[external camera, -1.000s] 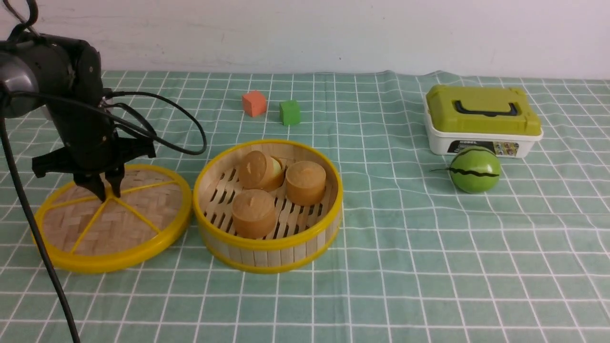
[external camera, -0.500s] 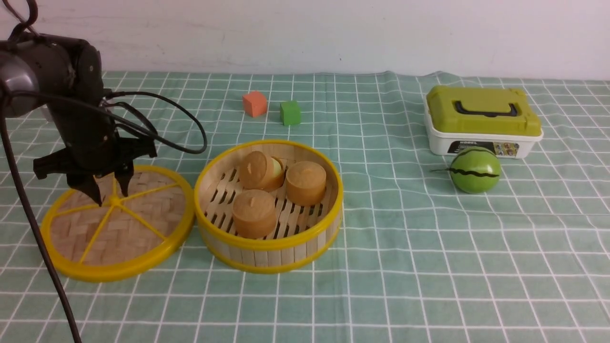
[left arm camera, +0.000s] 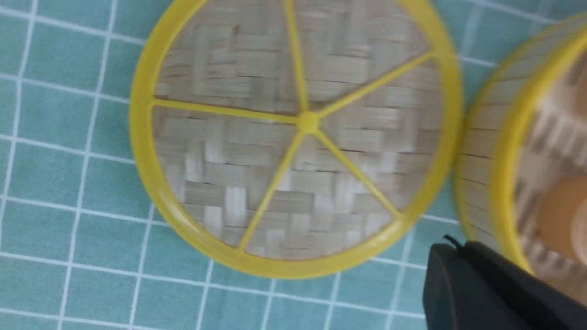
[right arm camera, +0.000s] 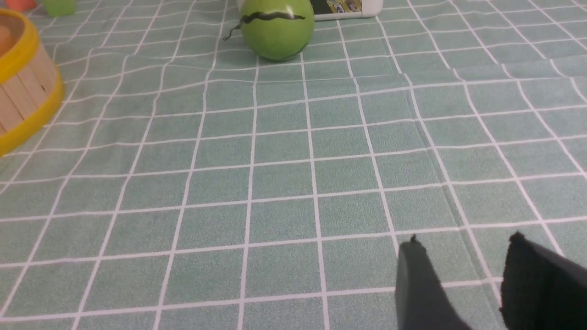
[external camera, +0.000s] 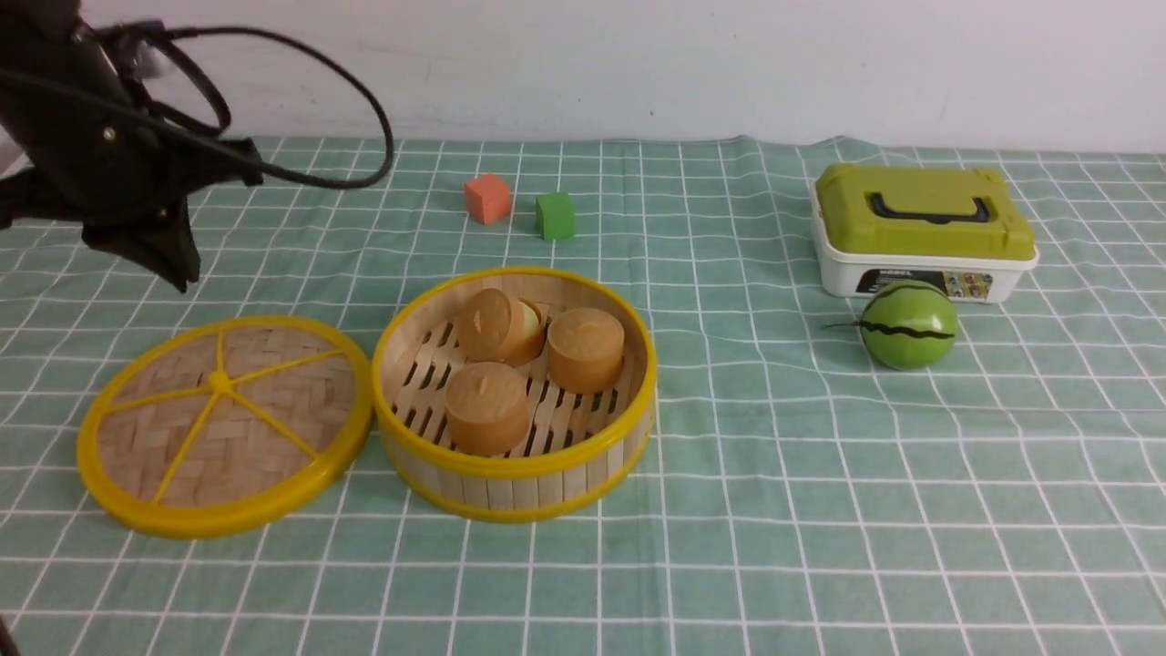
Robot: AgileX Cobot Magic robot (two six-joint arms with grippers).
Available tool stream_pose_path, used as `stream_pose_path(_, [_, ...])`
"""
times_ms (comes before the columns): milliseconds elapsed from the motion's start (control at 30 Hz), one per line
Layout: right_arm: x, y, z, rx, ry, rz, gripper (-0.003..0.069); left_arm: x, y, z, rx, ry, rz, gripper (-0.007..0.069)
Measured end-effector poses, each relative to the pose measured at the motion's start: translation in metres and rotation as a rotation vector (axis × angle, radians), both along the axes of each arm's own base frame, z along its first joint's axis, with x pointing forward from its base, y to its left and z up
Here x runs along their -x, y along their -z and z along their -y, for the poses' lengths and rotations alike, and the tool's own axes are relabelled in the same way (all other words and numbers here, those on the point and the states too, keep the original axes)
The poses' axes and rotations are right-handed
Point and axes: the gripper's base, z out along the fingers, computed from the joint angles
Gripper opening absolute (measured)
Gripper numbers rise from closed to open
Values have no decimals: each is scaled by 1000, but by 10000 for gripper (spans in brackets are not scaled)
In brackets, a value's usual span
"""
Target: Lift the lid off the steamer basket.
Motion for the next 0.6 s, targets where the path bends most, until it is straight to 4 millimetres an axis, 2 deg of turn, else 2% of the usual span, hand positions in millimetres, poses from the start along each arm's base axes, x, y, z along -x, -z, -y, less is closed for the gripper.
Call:
stream_pose_path(33, [0, 0, 0, 0, 0, 0, 241, 1, -2, 0, 0, 5, 6, -13])
stream_pose_path(67, [0, 0, 0, 0, 0, 0, 241, 12, -18, 1, 12, 25, 47, -13])
stream_pose_path(167, [0, 0, 0, 0, 0, 0, 241, 42, -48, 3, 30, 55, 128, -13])
stream_pose_path(267, [0, 0, 0, 0, 0, 0, 241, 82, -65, 4, 41, 80, 177, -13])
stream_pose_path(300, [0, 0, 0, 0, 0, 0, 241, 85, -66, 4, 40, 82, 179, -13])
stream_pose_path(333, [0, 0, 0, 0, 0, 0, 241, 110, -68, 3, 38, 88, 197, -13])
stream_pose_path(367, [0, 0, 0, 0, 0, 0, 241, 127, -71, 3, 39, 90, 220, -13])
stream_pose_path(433, [0, 0, 0, 0, 0, 0, 241, 155, -58, 3, 51, 90, 231, -13])
stream_pose_path(467, [0, 0, 0, 0, 0, 0, 241, 177, -52, 3, 68, 90, 263, -13])
stream_pose_path(533, [0, 0, 0, 0, 0, 0, 241, 206, -32, 6, 113, 97, 266, -13])
stream_pose_path(567, [0, 0, 0, 0, 0, 0, 241, 205, -33, 6, 112, 98, 271, -13])
stream_pose_path(600, [0, 0, 0, 0, 0, 0, 241, 231, -4, 9, 158, 103, 276, -13])
